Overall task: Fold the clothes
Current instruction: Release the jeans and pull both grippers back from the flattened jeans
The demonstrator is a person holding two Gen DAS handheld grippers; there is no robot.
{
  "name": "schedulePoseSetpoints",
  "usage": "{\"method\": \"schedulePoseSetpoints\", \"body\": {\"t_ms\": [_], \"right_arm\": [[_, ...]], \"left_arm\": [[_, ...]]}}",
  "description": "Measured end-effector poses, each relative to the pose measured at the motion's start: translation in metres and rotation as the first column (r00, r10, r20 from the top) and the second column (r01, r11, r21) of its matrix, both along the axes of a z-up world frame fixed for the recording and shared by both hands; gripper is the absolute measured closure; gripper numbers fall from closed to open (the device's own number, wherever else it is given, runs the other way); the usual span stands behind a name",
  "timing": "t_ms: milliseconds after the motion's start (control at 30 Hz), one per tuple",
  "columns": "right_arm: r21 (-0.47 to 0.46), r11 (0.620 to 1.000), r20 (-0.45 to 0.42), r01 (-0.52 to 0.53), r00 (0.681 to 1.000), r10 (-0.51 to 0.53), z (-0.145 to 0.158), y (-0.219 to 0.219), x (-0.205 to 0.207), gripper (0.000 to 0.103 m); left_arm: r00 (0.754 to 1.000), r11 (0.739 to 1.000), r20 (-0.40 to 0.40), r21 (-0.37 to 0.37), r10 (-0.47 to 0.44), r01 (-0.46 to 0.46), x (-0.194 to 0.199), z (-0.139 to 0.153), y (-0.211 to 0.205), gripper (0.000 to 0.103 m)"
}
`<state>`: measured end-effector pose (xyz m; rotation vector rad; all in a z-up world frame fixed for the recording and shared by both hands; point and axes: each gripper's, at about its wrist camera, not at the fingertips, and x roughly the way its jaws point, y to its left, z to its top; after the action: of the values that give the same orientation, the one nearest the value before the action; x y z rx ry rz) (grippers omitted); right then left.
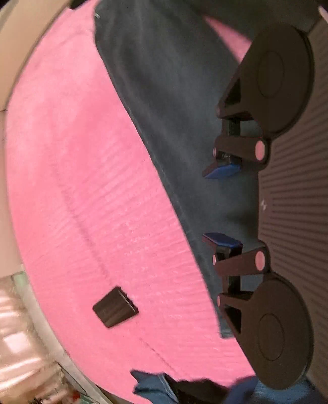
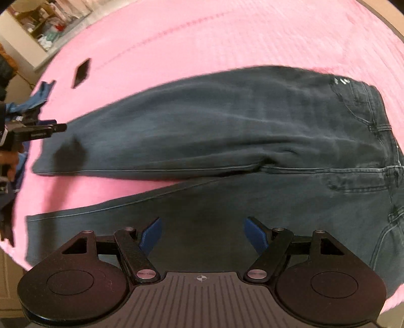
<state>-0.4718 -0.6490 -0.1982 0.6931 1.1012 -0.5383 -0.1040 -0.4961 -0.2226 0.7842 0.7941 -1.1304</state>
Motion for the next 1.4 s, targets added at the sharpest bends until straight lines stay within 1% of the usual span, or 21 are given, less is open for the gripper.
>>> {"method": "schedulePoseSetpoints", "body": {"t_ms": [33, 100, 133, 167, 200, 233, 267, 333, 367, 400, 533, 633, 700, 833, 933, 1000, 1100, 1200, 1267, 1367, 1400], "right_arm": [[0.005, 1.0, -0.017, 0.011, 1.0, -0.011, -0.008, -0.007, -0.004, 0.028], [0.031, 0.999, -0.07, 0.045, 0.997, -0.043, -0.026, -0.018, -0.013, 0.028], [0.044, 0.997, -0.086, 0.062, 0.995, -0.058, -0.032, -0.021, -0.017, 0.028], [0.057, 0.995, -0.103, 0.078, 0.992, -0.072, -0.037, -0.024, -0.021, 0.028], [0.066, 0.994, -0.11, 0.086, 0.991, -0.079, -0.04, -0.025, -0.023, 0.028], [0.065, 0.994, -0.107, 0.087, 0.991, -0.08, -0.038, -0.025, -0.024, 0.028], [0.062, 0.994, -0.102, 0.087, 0.992, -0.08, -0.035, -0.025, -0.024, 0.028], [0.057, 0.994, -0.086, 0.09, 0.993, -0.085, -0.026, -0.023, -0.025, 0.028], [0.055, 0.994, -0.073, 0.093, 0.993, -0.089, -0.021, -0.022, -0.024, 0.028], [0.051, 0.994, -0.06, 0.1, 0.993, -0.097, -0.015, -0.022, -0.023, 0.028], [0.02, 0.99, -0.001, 0.137, 0.991, -0.137, 0.014, -0.016, -0.019, 0.028], [-0.017, 0.983, 0.033, 0.18, 0.983, -0.18, 0.037, 0.0, -0.026, 0.028], [-0.041, 0.977, 0.056, 0.211, 0.976, -0.209, 0.052, 0.012, -0.031, 0.028], [-0.1, 0.96, 0.081, 0.262, 0.964, -0.254, 0.086, 0.042, -0.062, 0.028], [-0.132, 0.95, 0.068, 0.283, 0.959, -0.276, 0.108, 0.064, -0.083, 0.028], [-0.148, 0.943, 0.055, 0.297, 0.955, -0.292, 0.121, 0.077, -0.095, 0.027], [-0.164, 0.936, 0.021, 0.312, 0.949, -0.313, 0.136, 0.095, -0.109, 0.027], [-0.156, 0.94, -0.035, 0.303, 0.95, -0.312, 0.142, 0.107, -0.116, 0.027], [-0.156, 0.949, -0.061, 0.275, 0.956, -0.288, 0.146, 0.112, -0.116, 0.027], [-0.169, 0.959, -0.081, 0.228, 0.966, -0.244, 0.152, 0.115, -0.116, 0.027], [-0.172, 0.962, -0.087, 0.213, 0.969, -0.231, 0.153, 0.114, -0.116, 0.027]], "left_arm": [[0.999, 0.999, -0.03, -0.008, -0.042, 0.042, 0.001, -0.01, -0.006, 0.062], [0.994, 0.996, -0.076, 0.02, -0.08, 0.082, -0.004, -0.035, -0.019, 0.063], [0.995, 0.995, -0.053, 0.049, -0.083, 0.085, -0.007, -0.05, -0.024, 0.063], [0.996, 0.993, -0.024, 0.079, -0.084, 0.085, -0.01, -0.065, -0.028, 0.059], [0.997, 0.994, -0.009, 0.075, -0.073, 0.073, -0.011, -0.069, -0.028, 0.052], [0.998, 0.996, 0.003, 0.065, -0.06, 0.06, -0.012, -0.072, -0.028, 0.051], [0.999, 0.996, -0.006, 0.077, -0.042, 0.043, -0.011, -0.069, -0.029, 0.052], [1.0, 0.994, -0.017, 0.105, -0.017, 0.019, -0.012, -0.059, -0.027, 0.056], [1.0, 0.993, -0.012, 0.115, -0.013, 0.014, -0.014, -0.053, -0.024, 0.062], [1.0, 0.992, -0.008, 0.125, -0.009, 0.01, -0.015, -0.047, -0.021, 0.063], [1.0, 0.992, -0.03, 0.125, 0.01, -0.006, -0.024, -0.015, 0.004, 0.062], [0.999, 0.992, -0.045, 0.124, 0.0, 0.006, -0.039, 0.011, 0.034, 0.059], [0.999, 0.992, -0.043, 0.126, -0.006, 0.011, -0.046, 0.03, 0.06, 0.058], [1.0, 0.992, -0.02, 0.126, -0.005, 0.007, -0.05, 0.066, 0.113, 0.055], [0.999, 0.99, 0.032, 0.142, -0.021, 0.016, -0.05, 0.091, 0.153, 0.054], [0.997, 0.99, 0.07, 0.136, -0.035, 0.026, -0.049, 0.107, 0.179, 0.052], [0.993, 0.992, 0.108, 0.127, -0.037, 0.024, -0.048, 0.123, 0.21, 0.049], [0.995, 0.993, 0.104, 0.119, -0.013, 0.001, -0.05, 0.133, 0.234, 0.049], [0.995, 0.994, 0.098, 0.111, 0.002, -0.013, -0.053, 0.138, 0.248, 0.049], [0.996, 0.995, 0.083, 0.091, 0.027, -0.034, -0.064, 0.145, 0.264, 0.048], [0.996, 0.995, 0.079, 0.087, 0.038, -0.045, -0.069, 0.147, 0.266, 0.046]]}}
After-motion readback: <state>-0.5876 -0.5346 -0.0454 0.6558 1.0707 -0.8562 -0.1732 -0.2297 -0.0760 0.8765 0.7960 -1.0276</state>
